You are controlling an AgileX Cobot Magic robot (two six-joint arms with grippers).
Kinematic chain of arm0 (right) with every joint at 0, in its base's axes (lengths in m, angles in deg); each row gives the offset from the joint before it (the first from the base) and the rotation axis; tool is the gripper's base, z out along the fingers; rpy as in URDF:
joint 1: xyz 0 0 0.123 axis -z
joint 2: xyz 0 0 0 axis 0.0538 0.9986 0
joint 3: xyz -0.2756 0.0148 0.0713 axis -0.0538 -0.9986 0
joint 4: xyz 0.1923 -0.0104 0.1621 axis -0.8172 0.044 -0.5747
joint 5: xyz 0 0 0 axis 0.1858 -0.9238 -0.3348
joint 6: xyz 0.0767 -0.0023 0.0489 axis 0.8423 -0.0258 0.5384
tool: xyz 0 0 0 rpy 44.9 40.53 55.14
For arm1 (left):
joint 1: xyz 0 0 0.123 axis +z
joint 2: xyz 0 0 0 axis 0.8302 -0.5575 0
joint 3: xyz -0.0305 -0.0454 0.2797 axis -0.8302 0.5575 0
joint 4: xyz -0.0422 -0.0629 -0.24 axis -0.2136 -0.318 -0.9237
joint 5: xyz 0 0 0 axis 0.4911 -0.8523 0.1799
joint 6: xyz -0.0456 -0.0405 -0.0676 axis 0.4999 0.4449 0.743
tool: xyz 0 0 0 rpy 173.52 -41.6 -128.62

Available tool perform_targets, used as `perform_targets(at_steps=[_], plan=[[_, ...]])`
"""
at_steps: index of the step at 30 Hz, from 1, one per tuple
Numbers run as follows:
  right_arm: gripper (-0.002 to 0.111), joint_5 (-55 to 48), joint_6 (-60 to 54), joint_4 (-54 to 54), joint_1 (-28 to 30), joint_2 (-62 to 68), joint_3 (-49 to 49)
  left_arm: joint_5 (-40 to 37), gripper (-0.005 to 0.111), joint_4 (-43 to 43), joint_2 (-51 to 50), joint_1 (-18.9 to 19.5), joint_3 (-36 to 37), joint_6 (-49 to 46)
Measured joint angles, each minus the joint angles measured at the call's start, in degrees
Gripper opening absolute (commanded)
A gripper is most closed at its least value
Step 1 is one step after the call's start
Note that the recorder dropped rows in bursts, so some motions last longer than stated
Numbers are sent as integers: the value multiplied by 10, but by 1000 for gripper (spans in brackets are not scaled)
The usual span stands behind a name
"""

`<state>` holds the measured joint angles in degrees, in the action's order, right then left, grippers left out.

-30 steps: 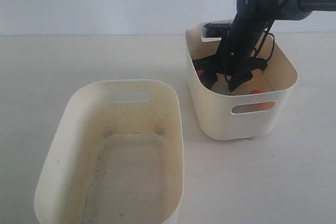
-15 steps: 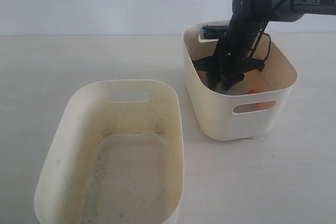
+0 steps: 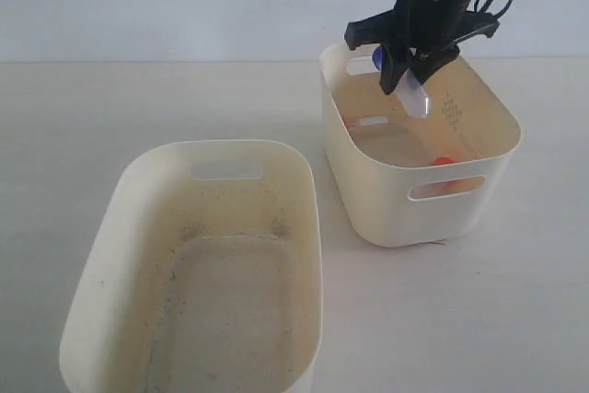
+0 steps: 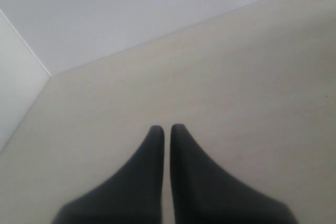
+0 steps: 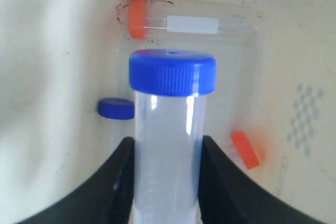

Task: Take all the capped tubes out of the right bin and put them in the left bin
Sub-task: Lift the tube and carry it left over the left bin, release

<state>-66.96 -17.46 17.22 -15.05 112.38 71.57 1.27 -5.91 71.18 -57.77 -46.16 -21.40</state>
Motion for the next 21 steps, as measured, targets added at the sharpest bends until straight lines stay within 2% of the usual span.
perform_targets(at_steps=[3,9,15,18,21], plan=[[0,1,-11,0,0,-39,-37,0,4,0,0,0,0,0],[0,0,-29,-8,0,-150,-187,0,4,0,0,0,0,0],[0,66,-43,-47,0,-290,-319,0,4,0,0,0,0,0],[0,72,-73,-86,0,-341,-361,0,4,0,0,0,0,0],[0,73,-136,-174,-1,-369,-396,0,4,0,0,0,0,0]])
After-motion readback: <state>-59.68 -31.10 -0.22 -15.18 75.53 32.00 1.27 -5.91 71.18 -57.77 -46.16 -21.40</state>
